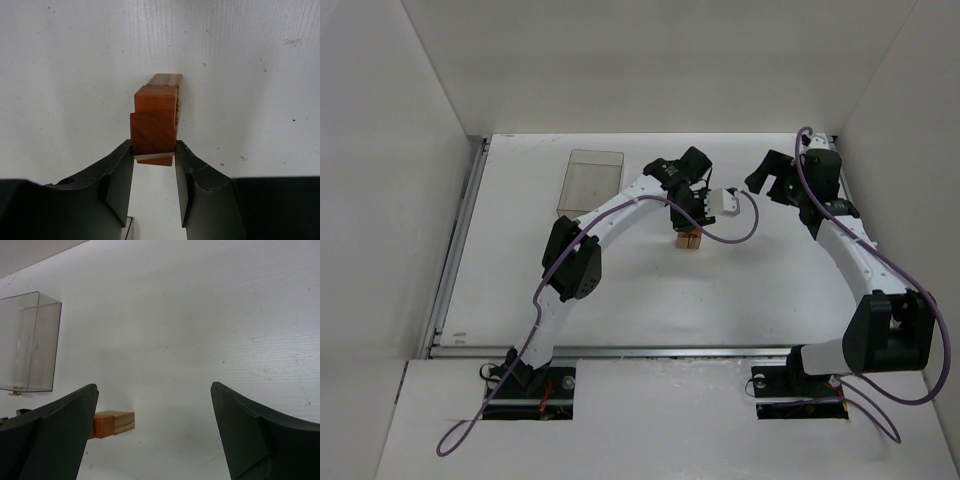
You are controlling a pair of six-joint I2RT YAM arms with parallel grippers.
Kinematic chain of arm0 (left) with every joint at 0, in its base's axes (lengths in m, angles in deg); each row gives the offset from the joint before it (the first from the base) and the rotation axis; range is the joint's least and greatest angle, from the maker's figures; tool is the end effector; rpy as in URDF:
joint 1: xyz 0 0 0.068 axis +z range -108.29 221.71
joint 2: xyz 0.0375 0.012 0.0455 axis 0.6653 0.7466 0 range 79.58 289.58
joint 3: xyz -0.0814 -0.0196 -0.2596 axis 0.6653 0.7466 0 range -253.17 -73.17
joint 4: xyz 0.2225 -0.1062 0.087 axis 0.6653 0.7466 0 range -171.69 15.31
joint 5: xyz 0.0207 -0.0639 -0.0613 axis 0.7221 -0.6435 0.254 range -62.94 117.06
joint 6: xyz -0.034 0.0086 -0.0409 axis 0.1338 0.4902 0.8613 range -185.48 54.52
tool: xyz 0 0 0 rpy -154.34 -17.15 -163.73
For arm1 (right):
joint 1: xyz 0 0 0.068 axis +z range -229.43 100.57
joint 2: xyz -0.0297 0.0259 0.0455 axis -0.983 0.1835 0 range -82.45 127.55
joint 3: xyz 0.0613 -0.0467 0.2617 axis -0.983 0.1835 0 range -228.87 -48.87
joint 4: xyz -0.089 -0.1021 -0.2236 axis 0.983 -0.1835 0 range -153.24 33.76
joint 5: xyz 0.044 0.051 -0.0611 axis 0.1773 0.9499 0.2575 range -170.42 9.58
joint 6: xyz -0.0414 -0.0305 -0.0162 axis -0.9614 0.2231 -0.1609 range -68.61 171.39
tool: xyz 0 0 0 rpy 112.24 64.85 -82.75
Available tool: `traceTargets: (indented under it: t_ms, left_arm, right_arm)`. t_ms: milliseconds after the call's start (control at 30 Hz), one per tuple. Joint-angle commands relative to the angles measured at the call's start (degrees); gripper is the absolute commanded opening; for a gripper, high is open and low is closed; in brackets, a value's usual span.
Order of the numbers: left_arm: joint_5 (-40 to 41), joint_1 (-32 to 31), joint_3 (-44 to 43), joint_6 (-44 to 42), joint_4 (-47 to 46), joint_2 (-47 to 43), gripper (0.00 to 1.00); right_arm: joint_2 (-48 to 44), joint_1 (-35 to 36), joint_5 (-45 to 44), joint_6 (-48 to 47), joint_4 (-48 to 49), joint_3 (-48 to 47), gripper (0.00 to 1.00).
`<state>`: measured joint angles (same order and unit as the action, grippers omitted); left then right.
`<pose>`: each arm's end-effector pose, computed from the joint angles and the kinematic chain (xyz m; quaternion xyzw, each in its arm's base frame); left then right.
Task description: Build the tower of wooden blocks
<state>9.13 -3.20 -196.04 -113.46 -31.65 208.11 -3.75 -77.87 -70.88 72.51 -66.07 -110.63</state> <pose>0.3428 -0.3572 0.2665 0.7157 0.6170 -0.1410 0.2952 0.3173 0.0145 0.3092 0.1012 0.8437 0.1721 0.4983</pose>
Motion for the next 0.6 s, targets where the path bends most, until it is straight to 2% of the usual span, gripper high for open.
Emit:
traceTargets:
  t_ms: [0,267,567]
  left_arm:
    - [-0.7,-0.2,-2.4,-0.9,1.5,-0.7,0.14]
    - [-0.7,-0.2,-2.4,-1.4,2.0,-0.7,0.18]
    - [-0.7,-0.2,-2.4,-1.4,2.0,-1.3,0.34]
  right_arm:
    - [0.3,-0.2,0.7,-0.7,2.4,-0.5,1.00]
    - [0.8,-0.2,0.7,-0.7,2.4,-0.5,1.00]
    - [0.8,-0.2,0.7,-0.7,2.4,-0.5,1.00]
